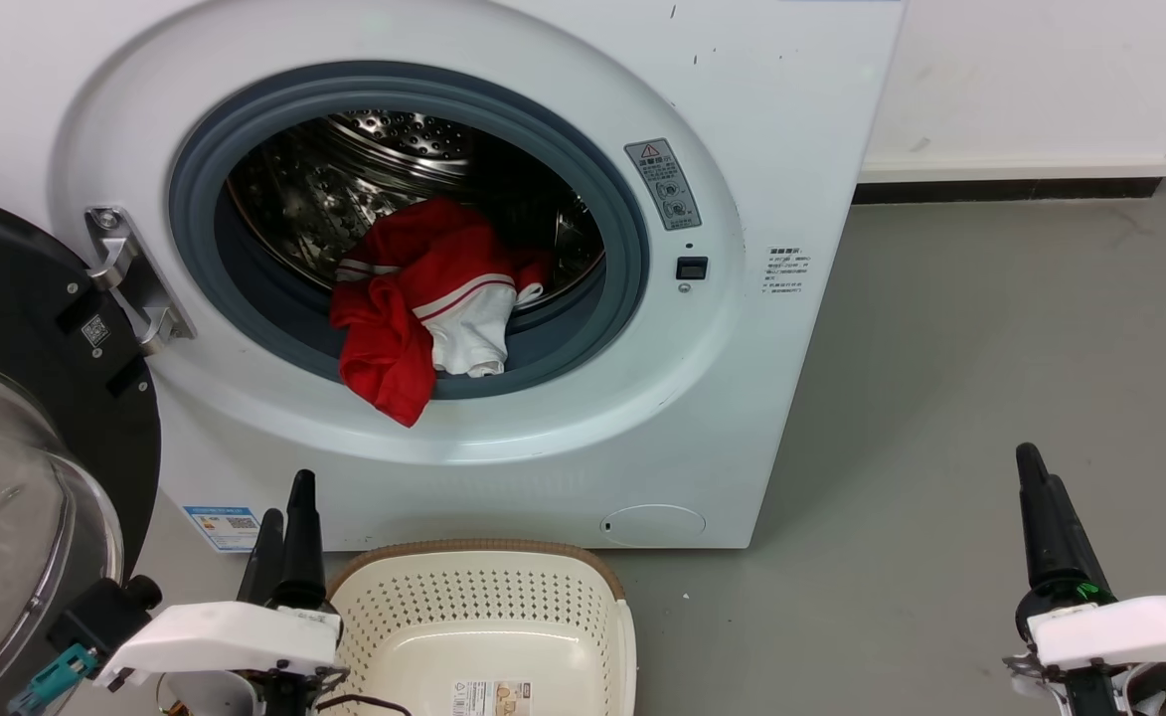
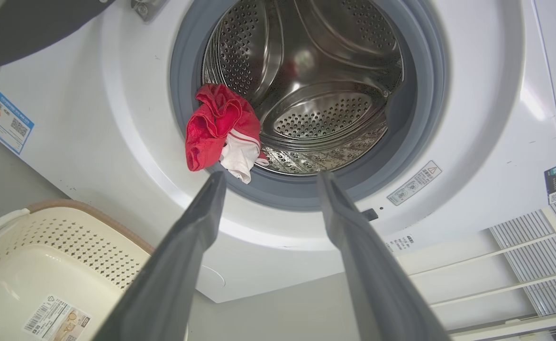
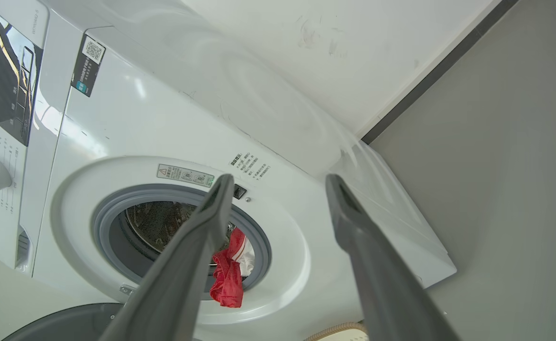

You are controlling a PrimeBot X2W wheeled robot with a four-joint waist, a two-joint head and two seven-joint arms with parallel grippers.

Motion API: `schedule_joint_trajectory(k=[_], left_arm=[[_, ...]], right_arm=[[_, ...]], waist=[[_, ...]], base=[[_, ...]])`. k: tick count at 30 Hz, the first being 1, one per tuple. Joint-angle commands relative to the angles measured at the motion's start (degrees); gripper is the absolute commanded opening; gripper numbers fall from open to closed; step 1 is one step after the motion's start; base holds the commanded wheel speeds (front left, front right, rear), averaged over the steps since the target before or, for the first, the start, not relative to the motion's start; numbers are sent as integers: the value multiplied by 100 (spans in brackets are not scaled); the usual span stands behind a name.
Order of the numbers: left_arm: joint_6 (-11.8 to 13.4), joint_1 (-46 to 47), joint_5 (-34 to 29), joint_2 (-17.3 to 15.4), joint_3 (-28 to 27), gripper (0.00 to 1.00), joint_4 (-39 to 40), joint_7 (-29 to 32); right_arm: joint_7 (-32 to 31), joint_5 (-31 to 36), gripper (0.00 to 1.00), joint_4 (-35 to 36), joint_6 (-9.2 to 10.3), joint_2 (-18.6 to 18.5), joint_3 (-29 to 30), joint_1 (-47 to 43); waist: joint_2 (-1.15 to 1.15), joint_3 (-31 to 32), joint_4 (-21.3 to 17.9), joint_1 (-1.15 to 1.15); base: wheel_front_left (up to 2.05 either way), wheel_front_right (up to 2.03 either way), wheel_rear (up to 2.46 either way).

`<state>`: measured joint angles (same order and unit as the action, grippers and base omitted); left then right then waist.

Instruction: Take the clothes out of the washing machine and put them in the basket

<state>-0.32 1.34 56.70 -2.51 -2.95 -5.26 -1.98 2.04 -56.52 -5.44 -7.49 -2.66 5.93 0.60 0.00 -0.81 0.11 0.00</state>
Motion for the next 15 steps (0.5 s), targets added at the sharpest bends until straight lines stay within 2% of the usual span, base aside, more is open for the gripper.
schedule_joint_trajectory(k=[1,15], left_arm=[[42,34,-272,-23,39,100,143,-62],[457,-88,-1602,-190,366,100,375,-337]], right_arm=[[56,272,100,152,0,-28,-24,14],[330,1848,100,442,0,-30,-194,-161]], waist=[[0,-2,0,0],[0,-12,6,0]], base=[[0,0,0],[0,0,0]])
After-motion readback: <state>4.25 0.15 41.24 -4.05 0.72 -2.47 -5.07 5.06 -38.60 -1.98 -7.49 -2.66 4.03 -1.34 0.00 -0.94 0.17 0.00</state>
